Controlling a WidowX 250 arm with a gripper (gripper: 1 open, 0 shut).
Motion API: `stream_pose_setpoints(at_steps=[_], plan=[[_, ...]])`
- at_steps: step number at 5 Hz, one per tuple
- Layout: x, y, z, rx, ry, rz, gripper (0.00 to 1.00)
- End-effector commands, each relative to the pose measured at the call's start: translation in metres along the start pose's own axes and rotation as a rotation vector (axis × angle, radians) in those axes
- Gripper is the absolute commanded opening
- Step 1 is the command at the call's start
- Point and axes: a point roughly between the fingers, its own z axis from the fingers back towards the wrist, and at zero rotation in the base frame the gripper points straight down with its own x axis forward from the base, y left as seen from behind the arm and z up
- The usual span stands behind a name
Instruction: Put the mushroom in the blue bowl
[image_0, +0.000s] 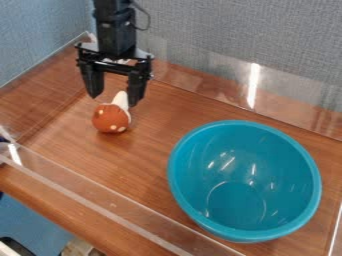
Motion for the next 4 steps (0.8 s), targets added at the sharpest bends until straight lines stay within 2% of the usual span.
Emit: stream_pose_setpoints(at_steps=[1,4], plan=[[0.002,0.001,0.002,0.014,-0.039,0.016,1.0],[0.0,-0.016,-0.007,0.033,-0.047,-0.026,1.0]])
